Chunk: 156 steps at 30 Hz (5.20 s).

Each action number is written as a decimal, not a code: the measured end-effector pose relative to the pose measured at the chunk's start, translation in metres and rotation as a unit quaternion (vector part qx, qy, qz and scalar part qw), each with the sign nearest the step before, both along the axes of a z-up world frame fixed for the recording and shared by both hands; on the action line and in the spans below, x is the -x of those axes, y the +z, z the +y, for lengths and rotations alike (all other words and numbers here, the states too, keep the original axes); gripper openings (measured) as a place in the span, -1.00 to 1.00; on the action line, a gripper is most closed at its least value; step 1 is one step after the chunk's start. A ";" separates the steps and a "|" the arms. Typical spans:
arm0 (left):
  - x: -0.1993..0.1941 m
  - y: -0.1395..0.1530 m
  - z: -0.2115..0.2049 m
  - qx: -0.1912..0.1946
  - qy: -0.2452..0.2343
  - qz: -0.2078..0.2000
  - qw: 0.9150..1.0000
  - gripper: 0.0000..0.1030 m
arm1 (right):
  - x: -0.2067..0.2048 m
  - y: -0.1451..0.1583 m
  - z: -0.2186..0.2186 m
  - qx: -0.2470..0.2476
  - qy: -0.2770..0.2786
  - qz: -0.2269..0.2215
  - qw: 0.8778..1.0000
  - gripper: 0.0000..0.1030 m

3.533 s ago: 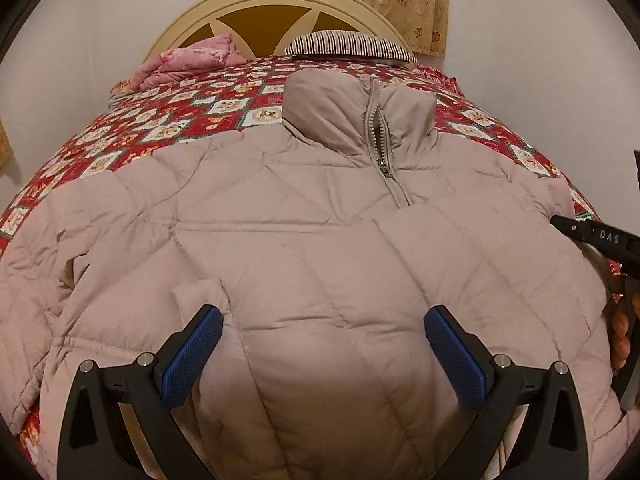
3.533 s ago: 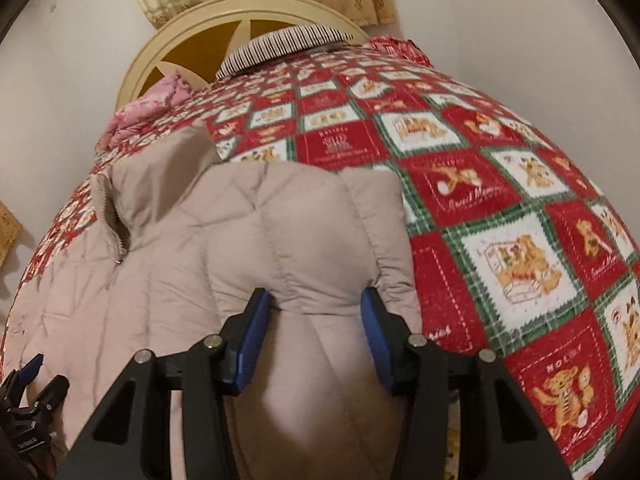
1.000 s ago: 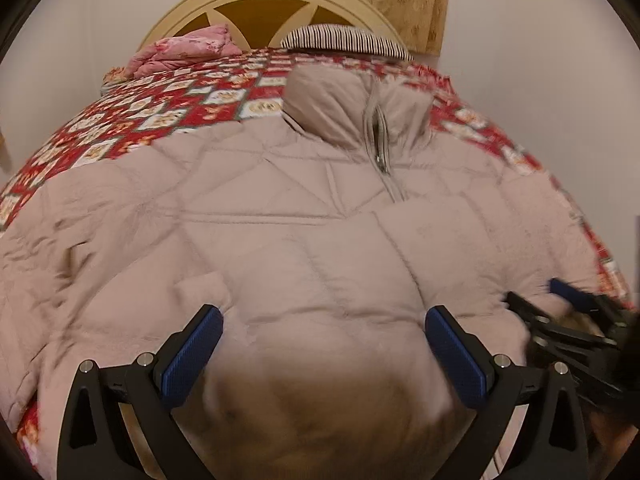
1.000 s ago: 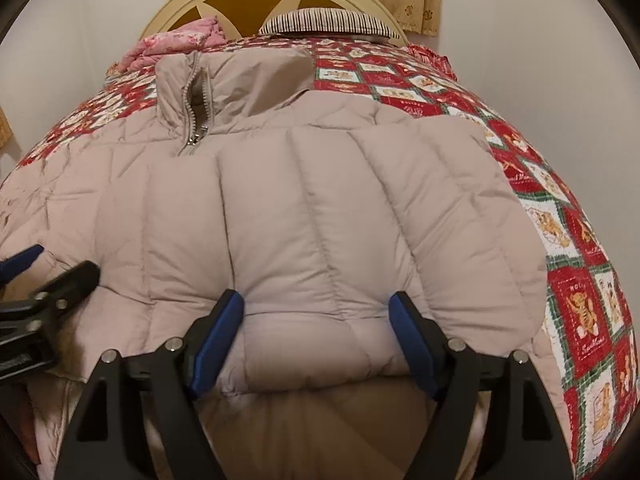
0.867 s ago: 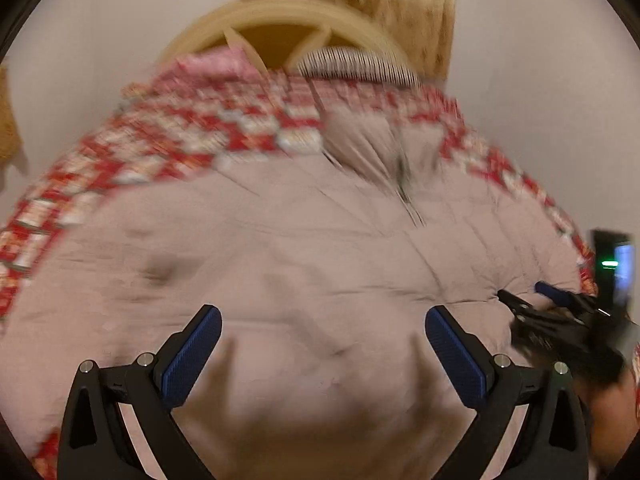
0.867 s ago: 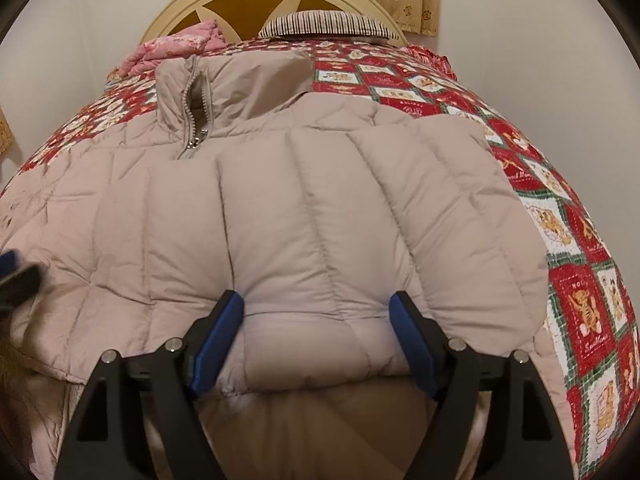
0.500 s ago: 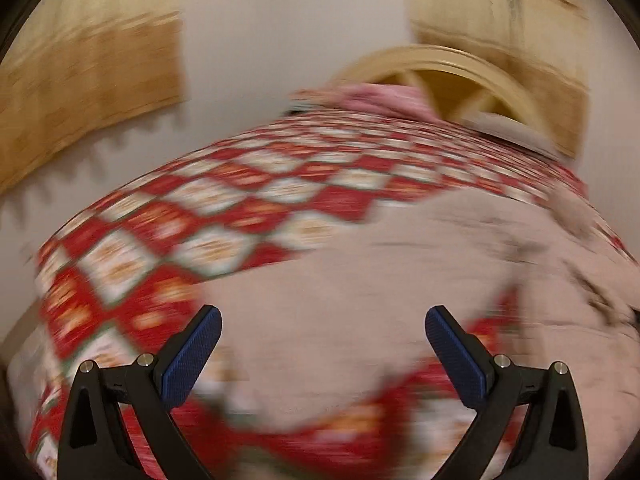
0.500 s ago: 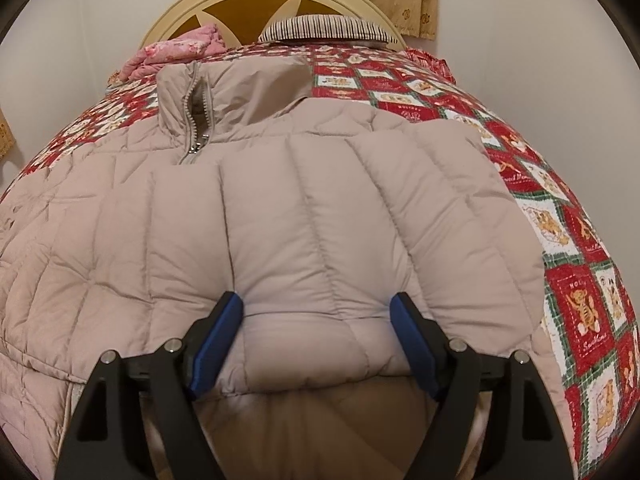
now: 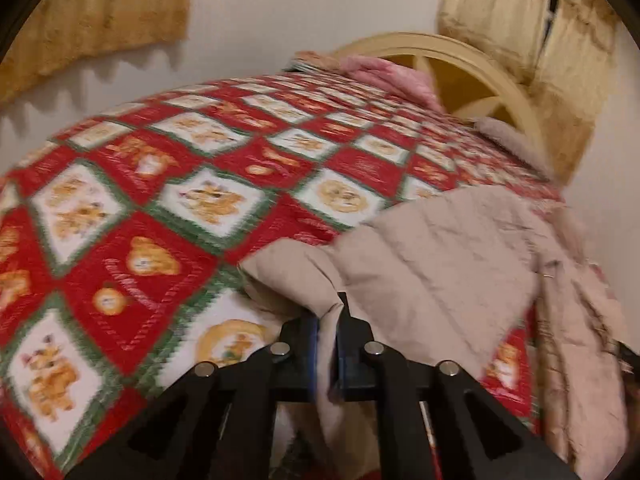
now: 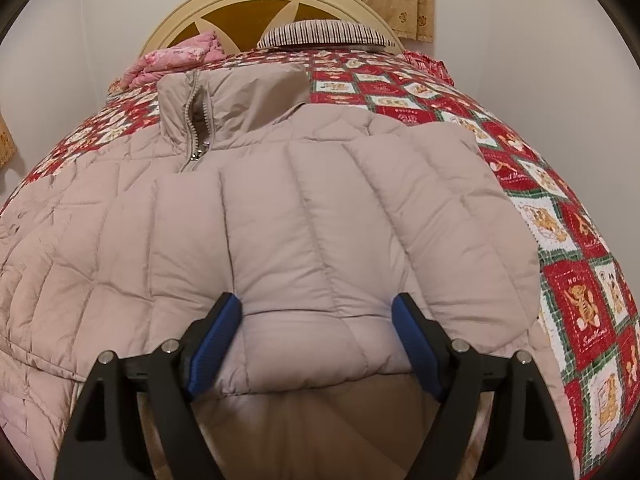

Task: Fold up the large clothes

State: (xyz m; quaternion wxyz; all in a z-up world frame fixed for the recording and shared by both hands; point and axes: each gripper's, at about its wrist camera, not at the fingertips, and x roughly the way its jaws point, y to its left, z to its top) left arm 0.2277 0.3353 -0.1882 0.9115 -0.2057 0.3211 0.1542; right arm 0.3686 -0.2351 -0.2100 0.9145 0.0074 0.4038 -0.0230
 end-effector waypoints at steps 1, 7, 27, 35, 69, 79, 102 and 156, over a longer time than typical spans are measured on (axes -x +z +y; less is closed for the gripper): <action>0.002 0.006 0.000 -0.007 -0.002 -0.006 1.000 -0.92 | 0.000 0.000 0.000 -0.001 0.000 0.000 1.000 0.59; 0.017 0.079 0.010 -0.020 -0.026 -0.072 0.997 -0.92 | 0.001 0.001 -0.003 -0.011 0.000 -0.004 1.000 0.62; -0.059 0.279 -0.196 -0.058 -0.269 -0.207 0.939 -0.93 | 0.007 0.004 -0.011 -0.051 0.004 -0.020 0.998 0.69; -0.096 0.248 -0.290 -0.044 -0.358 -0.180 0.915 -0.93 | 0.011 0.006 -0.020 -0.088 0.003 -0.033 0.996 0.70; -0.165 0.140 -0.367 -0.128 -0.315 -0.149 0.929 0.92 | 0.021 0.007 -0.052 -0.201 -0.024 -0.072 0.977 0.69; -0.245 0.032 -0.291 -0.110 -0.260 0.031 0.959 0.92 | 0.067 0.063 -0.075 -0.193 -0.112 -0.185 0.957 0.73; -0.262 0.009 -0.285 -0.088 -0.253 0.047 0.962 0.92 | -0.005 0.011 0.033 -0.108 0.034 -0.012 0.994 0.26; -0.270 -0.009 -0.304 -0.165 -0.230 0.088 0.955 0.98 | -0.014 -0.001 0.064 0.037 0.016 0.008 0.999 0.31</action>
